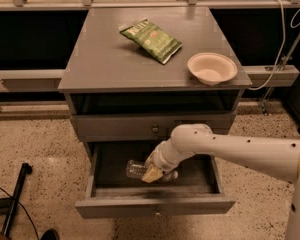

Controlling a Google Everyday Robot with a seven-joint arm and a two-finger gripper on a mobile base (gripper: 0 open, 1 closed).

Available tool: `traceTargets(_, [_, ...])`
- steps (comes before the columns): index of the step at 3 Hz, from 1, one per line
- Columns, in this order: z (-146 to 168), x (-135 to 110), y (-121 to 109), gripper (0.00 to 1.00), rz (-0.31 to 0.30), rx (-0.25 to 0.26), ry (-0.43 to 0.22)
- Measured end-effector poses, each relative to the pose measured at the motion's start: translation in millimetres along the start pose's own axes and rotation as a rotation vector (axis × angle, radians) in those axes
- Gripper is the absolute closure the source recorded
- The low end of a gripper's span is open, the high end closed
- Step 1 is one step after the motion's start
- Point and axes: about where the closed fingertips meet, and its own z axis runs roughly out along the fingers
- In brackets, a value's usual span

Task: Place water bottle into middle drawer

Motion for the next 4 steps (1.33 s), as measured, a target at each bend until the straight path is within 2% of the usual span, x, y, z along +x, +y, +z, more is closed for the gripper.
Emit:
traceTargets(1, [8, 20, -18, 1.00, -0.003, 0.028, -0.002])
traceTargets(2, [20, 48, -26, 0.82, 0.022, 0.042, 0.018])
traceTargets(4, [50, 96, -36, 0.36, 0.078, 0.056, 0.106])
